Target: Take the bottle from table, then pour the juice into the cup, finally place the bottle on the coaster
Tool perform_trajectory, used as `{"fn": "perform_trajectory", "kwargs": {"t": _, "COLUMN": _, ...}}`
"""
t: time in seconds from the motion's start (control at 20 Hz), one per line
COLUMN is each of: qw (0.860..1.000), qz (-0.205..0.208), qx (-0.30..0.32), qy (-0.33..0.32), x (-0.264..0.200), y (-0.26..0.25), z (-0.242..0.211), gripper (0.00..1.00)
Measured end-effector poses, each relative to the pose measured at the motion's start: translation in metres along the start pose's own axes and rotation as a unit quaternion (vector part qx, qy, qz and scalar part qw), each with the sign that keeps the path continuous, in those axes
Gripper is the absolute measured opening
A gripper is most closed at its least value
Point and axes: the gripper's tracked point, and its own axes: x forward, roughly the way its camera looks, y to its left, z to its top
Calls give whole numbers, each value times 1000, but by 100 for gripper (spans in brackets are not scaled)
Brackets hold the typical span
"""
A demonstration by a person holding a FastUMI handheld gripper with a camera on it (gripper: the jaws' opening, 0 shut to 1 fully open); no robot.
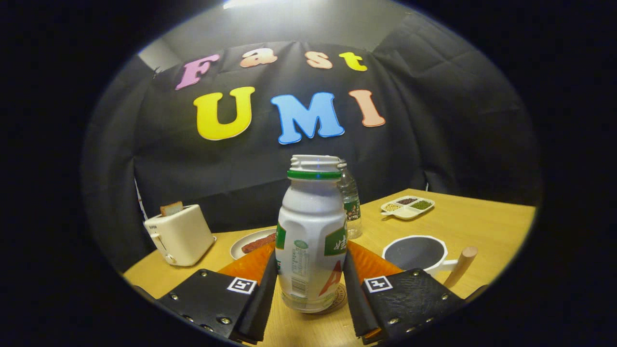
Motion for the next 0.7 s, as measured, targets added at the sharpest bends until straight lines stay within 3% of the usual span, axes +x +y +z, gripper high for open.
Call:
{"fn": "perform_trajectory", "kwargs": {"t": 0.2, "qw": 998, "qz": -3, "qx": -63, "qy": 2, "x": 14, "y": 9, "z": 10, "gripper": 67}}
{"fn": "perform_trajectory", "kwargs": {"t": 0.7, "qw": 996, "qz": 16, "qx": -81, "qy": 16, "x": 40, "y": 9, "z": -16, "gripper": 67}}
